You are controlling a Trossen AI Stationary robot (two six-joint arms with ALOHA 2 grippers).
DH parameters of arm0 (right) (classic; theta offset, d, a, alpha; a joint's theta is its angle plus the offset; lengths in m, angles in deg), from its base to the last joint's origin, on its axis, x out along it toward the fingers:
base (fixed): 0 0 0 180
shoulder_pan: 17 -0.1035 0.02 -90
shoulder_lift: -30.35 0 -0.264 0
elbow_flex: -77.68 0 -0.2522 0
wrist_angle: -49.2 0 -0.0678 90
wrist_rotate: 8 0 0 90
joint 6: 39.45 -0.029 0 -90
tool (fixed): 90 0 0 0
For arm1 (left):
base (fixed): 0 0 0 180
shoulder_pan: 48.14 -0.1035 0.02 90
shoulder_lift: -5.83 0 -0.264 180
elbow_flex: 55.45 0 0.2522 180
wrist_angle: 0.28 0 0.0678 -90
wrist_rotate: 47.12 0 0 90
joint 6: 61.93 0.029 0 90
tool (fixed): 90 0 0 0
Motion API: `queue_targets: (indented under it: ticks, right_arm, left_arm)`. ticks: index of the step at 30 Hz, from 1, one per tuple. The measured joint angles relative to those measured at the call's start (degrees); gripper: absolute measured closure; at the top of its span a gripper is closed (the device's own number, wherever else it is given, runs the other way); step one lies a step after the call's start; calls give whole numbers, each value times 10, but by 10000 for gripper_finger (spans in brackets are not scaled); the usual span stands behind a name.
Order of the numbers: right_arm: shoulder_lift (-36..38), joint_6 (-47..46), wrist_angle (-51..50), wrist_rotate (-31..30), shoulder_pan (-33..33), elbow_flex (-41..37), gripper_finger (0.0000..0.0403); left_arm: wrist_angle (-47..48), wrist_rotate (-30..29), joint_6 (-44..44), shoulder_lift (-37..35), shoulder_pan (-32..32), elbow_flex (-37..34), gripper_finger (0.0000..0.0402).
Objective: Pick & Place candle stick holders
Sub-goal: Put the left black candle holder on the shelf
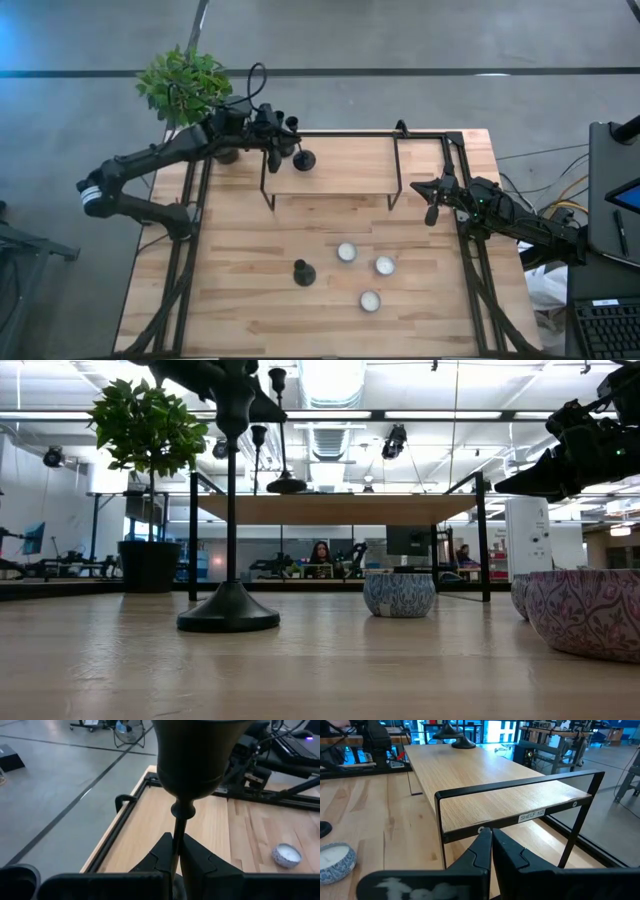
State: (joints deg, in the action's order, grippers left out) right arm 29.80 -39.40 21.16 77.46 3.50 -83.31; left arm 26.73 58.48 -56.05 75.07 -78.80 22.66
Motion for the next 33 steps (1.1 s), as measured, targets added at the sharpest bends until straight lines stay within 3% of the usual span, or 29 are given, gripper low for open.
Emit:
queue_targets:
  ticks: [33]
  right_arm:
    - [0, 0, 0, 0, 0, 0, 394]
  left_arm:
    - [2, 15, 15, 15, -25, -19, 382]
